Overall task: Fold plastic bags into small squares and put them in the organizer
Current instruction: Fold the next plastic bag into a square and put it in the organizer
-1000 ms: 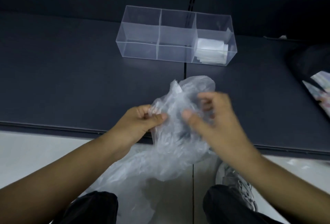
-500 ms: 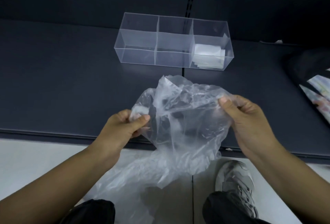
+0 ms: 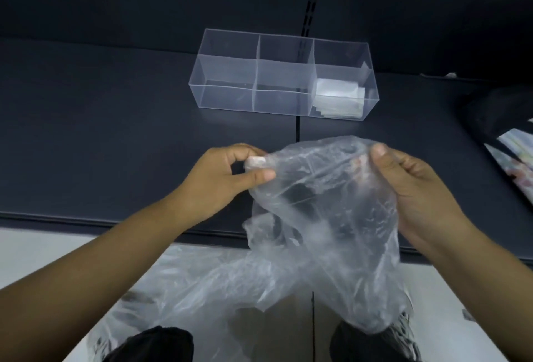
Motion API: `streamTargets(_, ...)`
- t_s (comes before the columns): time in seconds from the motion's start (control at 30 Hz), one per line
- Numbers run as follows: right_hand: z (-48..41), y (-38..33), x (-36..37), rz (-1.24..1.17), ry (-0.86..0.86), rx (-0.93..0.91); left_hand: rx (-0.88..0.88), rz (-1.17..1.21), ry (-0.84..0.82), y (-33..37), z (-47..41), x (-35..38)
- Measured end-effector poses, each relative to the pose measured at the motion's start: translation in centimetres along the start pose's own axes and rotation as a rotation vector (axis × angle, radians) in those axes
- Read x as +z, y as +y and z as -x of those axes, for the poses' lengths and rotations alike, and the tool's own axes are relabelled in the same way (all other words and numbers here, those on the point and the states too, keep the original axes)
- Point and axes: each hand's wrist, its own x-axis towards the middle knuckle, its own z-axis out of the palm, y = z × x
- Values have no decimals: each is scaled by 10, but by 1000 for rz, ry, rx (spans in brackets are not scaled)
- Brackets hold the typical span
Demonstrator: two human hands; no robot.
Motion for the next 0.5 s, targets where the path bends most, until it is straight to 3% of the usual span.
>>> streamTargets(0.13,-8,-5,-11,47,136,-4,-46,71,96,-4,9,-10)
streamTargets(0.3,-19,-5,-19,102,195,-68,-88,157,89,-1,22,-6)
streamTargets(0.4,-22,-3,-17,306,341,-149,-112,149,91,-1,26,-4)
streamTargets(0.5,-26,-7,-16,493,379,-228,-194,131,130,-6,27,-13)
